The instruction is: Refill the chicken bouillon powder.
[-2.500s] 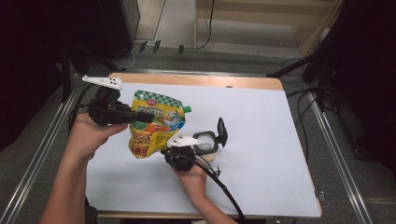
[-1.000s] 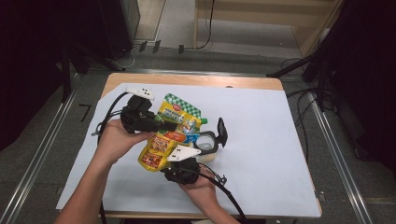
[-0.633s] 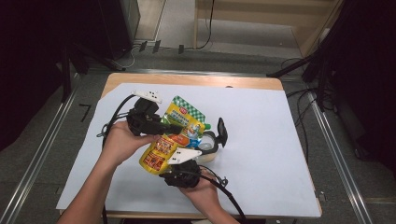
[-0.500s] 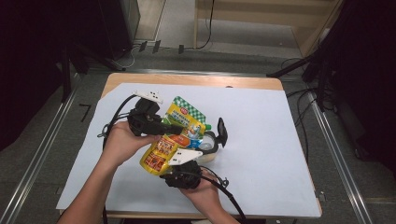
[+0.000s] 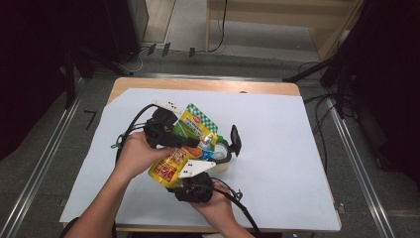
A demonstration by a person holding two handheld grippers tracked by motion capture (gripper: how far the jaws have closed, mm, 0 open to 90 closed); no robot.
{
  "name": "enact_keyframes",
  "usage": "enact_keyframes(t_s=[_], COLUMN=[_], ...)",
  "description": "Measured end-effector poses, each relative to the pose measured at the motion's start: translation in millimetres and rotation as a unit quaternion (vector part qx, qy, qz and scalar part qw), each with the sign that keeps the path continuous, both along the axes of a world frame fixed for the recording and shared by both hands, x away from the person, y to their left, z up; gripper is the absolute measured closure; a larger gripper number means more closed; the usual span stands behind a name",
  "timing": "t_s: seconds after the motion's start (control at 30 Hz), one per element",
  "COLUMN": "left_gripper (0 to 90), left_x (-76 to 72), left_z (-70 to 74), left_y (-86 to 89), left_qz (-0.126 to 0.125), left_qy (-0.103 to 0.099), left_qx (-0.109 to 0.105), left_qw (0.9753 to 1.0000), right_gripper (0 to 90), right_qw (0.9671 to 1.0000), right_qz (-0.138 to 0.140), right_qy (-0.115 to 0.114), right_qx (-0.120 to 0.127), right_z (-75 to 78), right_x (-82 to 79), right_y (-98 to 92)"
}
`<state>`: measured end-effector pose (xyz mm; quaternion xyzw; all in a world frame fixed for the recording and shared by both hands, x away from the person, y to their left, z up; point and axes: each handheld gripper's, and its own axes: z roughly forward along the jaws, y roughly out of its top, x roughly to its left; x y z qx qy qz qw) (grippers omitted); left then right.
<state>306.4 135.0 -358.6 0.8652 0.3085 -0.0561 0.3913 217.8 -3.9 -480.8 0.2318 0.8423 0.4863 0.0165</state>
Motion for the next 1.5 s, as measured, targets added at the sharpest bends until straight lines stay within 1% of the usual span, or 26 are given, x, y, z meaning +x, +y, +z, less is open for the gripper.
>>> enact_keyframes(t_s=[0.1,0.17,0.27,0.37,0.5,0.57,0.63,0.7,0.77,0.93,0.97,1.03,1.1,1.17,1.23,1.3,1.37,1.43,1.5], left_gripper=[73.9,74.3,74.9,75.2,75.1,74.4,73.9,73.9,74.7,78.3,79.4,81.3,81.4,81.1,79.7,78.2,74.8,72.7,71.0], left_x=[-0.3,-0.3,-0.8,-0.9,-0.8,-0.3,1.7,4.2,6.6,7.4,8.2,10.1,11.0,13.1,15.0,15.9,15.4,14.1,11.9], left_z=[-0.5,-0.7,-0.5,-0.2,-0.1,-0.3,-0.7,-1.1,-1.3,-0.5,-0.3,0.7,2.6,3.7,4.0,2.7,1.6,0.6,-0.5], left_y=[0.2,-0.5,-1.6,-3.2,-4.7,-5.5,-5.0,-4.0,-4.5,-11.3,-13.6,-15.6,-17.8,-19.5,-20.3,-20.1,-18.7,-16.9,-15.0], left_qz=[0.006,0.011,0.019,0.029,0.037,0.043,0.051,0.055,0.059,0.061,0.059,0.057,0.059,0.060,0.059,0.059,0.057,0.055,0.055], left_qy=[0.002,0.004,0.000,0.003,0.008,0.014,0.035,0.055,0.064,0.069,0.072,0.078,0.078,0.082,0.088,0.094,0.095,0.097,0.105], left_qx=[0.003,0.005,0.012,0.014,0.016,0.019,0.022,0.023,0.030,0.053,0.059,0.063,0.065,0.067,0.067,0.063,0.057,0.054,0.051], left_qw=[1.0000,0.9999,0.9998,0.9995,0.9992,0.9988,0.9979,0.9967,0.9957,0.9944,0.9939,0.9933,0.9931,0.9926,0.9921,0.9918,0.9921,0.9923,0.9917], right_gripper=[65.3,65.3,64.8,63.9,63.5,64.1,64.7,65.0,64.5,63.4,63.3,63.2,63.3,63.3,63.3,63.7,64.5,64.8,65.0], right_qw=[1.0000,1.0000,1.0000,1.0000,1.0000,0.9999,0.9996,0.9996,0.9995,0.9995,0.9994,0.9994,0.9994,0.9995,0.9993,0.9992,0.9989,0.9989,0.9989], right_qz=[-0.001,0.001,0.002,0.001,0.000,0.002,0.007,0.010,0.017,0.016,0.016,0.018,0.016,0.013,0.012,0.012,0.015,0.015,0.014], right_qy=[-0.002,0.003,0.006,0.002,0.006,0.011,0.023,0.024,0.026,0.027,0.029,0.027,0.027,0.025,0.030,0.034,0.039,0.039,0.038], right_qx=[-0.002,0.000,0.002,0.003,0.005,0.009,0.012,0.012,0.009,0.010,0.011,0.008,0.011,0.013,0.017,0.019,0.022,0.023,0.022], right_z=[-0.7,-0.5,-0.2,0.0,1.0,1.8,3.2,5.2,6.8,7.1,7.3,9.2,9.9,11.0,12.0,12.1,11.3,11.1,11.9], right_x=[0.0,-0.1,-0.1,0.2,-0.2,-0.4,-1.3,-3.1,-3.7,-4.3,-4.6,-5.9,-5.1,-3.6,-2.7,-2.4,-1.9,-2.1,-2.6], right_y=[-0.4,0.0,0.2,0.3,1.1,1.8,3.0,4.5,5.8,7.6,7.8,8.7,7.8,7.1,7.1,7.1,6.4,5.9,4.8])
